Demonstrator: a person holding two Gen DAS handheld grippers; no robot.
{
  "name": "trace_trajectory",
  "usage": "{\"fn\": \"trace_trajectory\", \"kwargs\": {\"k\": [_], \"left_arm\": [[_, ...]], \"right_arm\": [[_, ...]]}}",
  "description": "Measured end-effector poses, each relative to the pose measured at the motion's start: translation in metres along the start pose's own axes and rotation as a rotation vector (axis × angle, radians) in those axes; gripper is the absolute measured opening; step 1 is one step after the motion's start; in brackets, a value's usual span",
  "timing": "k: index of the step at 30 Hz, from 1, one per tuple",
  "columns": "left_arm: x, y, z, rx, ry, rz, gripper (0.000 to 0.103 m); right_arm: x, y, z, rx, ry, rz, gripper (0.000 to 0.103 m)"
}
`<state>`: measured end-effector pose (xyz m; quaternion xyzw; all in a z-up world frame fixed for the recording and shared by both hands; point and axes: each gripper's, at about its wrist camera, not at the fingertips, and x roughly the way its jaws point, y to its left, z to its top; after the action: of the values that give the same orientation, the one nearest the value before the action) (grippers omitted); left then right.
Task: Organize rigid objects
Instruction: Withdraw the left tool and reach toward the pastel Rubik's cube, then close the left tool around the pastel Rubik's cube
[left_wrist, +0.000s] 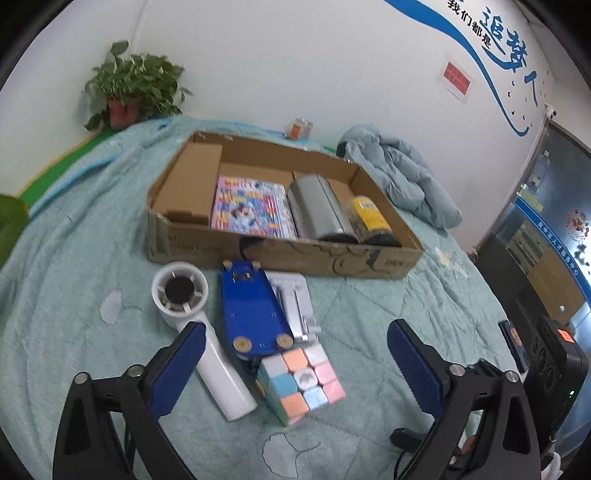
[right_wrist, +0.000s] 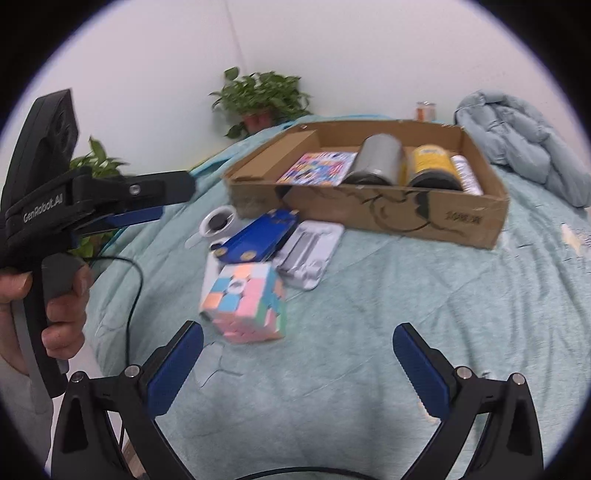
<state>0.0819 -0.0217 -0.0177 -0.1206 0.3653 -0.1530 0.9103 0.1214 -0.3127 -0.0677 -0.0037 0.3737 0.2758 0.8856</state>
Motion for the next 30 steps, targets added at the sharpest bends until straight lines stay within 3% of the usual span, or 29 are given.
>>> {"fn": "trace_trajectory", "kwargs": {"k": [4,8,13,16,20,27,30], "left_arm": [[0.014,0.01,-0.013,-0.049,0.066,-0.093,0.078],[0.028,0.016,-0.021,-0.072,0.11,-0.14,0.063],[0.051,0.022,-0.019,-0.079,0.147,-0.169,0.046],[0.057,0.027,-0.016,-0.097,0.163,-0.232,0.046],[0.057,0.024,-0.018,-0.067,0.171,-0.217,0.044],[0.051,0.015,-0.024,-0.102,0.2,-0.287,0.043],[0.048,0.001,-0.031,-0.083,0.224,-0.318,0.042]], "right_arm": [[0.012,0.012,-0.009,-0.027,0.028,0.054,0.102],[0.023,0.02,-0.011,-0.046,0.04,0.116,0.102],[0.042,0.024,-0.005,-0.075,0.06,0.163,0.086],[0.061,0.023,-0.001,-0.071,0.092,0.182,0.071],[0.077,0.022,-0.004,-0.021,0.118,0.197,0.063],[0.067,0.014,-0.016,0.043,0.104,0.179,0.044],[0.054,0.014,-0.027,0.051,0.108,0.154,0.044]]}}
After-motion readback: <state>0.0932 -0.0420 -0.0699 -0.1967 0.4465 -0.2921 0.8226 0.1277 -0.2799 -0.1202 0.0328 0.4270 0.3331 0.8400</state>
